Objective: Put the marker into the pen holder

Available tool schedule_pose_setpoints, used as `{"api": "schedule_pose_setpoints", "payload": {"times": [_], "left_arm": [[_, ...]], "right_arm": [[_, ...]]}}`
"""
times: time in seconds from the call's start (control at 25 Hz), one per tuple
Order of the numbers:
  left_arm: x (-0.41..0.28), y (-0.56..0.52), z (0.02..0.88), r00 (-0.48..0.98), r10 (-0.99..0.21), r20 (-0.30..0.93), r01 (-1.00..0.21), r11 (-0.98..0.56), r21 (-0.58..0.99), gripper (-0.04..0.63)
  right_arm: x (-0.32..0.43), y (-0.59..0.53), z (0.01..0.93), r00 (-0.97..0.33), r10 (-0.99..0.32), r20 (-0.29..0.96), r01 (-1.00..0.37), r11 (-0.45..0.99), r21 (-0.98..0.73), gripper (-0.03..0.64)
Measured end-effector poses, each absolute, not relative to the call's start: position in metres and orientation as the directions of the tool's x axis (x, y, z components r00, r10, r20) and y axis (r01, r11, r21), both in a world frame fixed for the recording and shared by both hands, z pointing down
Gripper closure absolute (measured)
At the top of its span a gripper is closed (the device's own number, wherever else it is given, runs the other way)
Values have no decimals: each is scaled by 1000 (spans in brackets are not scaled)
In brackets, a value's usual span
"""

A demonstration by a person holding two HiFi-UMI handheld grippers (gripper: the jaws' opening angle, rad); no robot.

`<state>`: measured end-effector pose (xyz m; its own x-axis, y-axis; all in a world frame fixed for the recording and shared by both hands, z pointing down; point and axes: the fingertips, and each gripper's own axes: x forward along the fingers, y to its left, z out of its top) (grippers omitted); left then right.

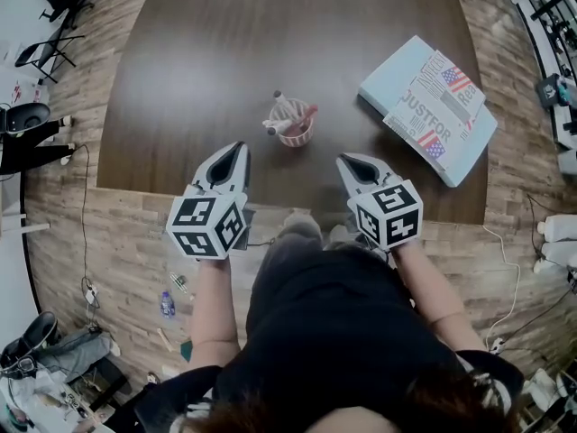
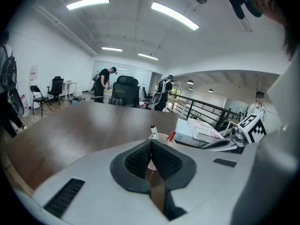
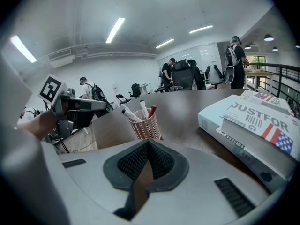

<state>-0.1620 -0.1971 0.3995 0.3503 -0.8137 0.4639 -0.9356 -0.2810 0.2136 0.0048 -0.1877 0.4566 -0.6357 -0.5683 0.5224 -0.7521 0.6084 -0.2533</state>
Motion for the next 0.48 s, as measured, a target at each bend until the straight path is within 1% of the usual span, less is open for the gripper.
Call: {"api": "schedule_pose_setpoints", "payload": {"times": [0.16, 0.32, 0.48], "left_arm": [[-163, -191, 413, 339, -811, 476, -935, -236, 263, 568], [-162, -186, 428, 309, -809, 500, -946, -206, 251, 568], [-160, -182, 435, 311, -806, 504, -942, -191, 275, 568]], "right_arm": [[3, -187, 456, -631, -566, 530, -754, 608, -249, 600], [3, -187, 455, -630, -569, 529, -755, 610, -243, 600], [3, -190, 456, -628, -570, 530, -756, 610, -238, 600]]}}
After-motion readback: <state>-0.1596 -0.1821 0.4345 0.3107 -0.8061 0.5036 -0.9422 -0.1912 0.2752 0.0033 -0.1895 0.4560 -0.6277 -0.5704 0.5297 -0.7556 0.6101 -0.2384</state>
